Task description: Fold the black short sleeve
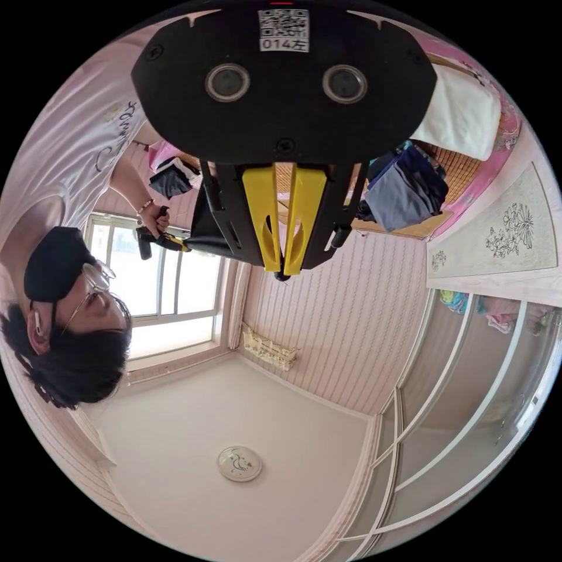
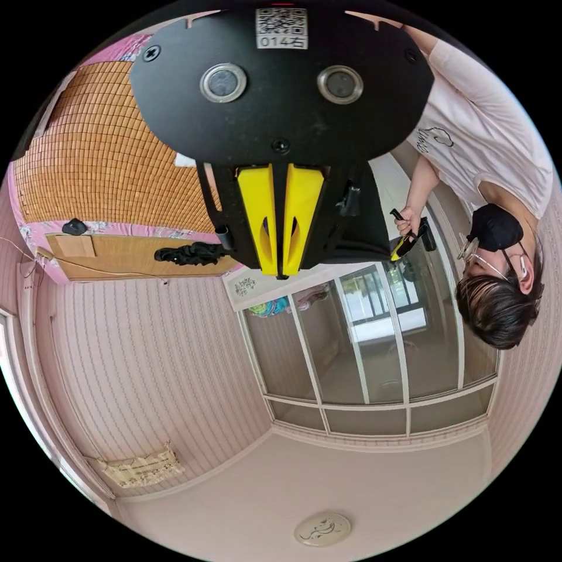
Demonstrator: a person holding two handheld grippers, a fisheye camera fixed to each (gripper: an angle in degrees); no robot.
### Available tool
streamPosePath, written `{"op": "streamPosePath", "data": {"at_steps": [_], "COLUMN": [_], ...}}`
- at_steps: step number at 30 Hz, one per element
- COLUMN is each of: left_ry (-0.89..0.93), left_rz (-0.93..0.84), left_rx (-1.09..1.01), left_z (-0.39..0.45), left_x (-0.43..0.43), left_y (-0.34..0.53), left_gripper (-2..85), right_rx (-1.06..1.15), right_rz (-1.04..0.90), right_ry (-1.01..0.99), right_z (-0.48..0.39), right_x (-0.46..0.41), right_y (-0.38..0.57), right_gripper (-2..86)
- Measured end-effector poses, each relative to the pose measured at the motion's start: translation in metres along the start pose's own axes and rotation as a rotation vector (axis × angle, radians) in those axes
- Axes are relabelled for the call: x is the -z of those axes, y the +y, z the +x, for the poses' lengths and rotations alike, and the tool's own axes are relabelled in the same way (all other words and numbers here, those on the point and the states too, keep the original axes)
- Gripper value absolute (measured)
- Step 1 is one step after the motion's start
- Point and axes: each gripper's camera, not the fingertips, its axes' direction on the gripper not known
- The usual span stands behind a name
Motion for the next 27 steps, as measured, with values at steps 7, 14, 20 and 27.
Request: {"op": "streamPosePath", "data": {"at_steps": [7,14,20,27], "left_ry": [0.067,0.096,0.046,-0.025], "left_rz": [0.066,0.151,0.046,-0.421], "left_rx": [-0.057,-0.188,-0.15,0.129], "left_z": [0.063,0.101,0.085,-0.006], "left_x": [-0.018,-0.043,-0.131,-0.333], "left_y": [-0.029,-0.091,-0.086,0.015], "left_gripper": [-1.0,-1.0,-1.0,-1.0], "right_rx": [0.095,0.294,0.248,-0.186], "right_rz": [0.137,0.152,0.041,-0.413], "right_ry": [-0.045,0.019,0.088,0.279], "right_z": [-0.02,-0.057,-0.012,0.187], "right_x": [0.126,0.196,0.178,0.045], "right_y": [-0.047,-0.125,-0.176,-0.139], "right_gripper": [-0.4,-0.4,-0.4,-0.4]}}
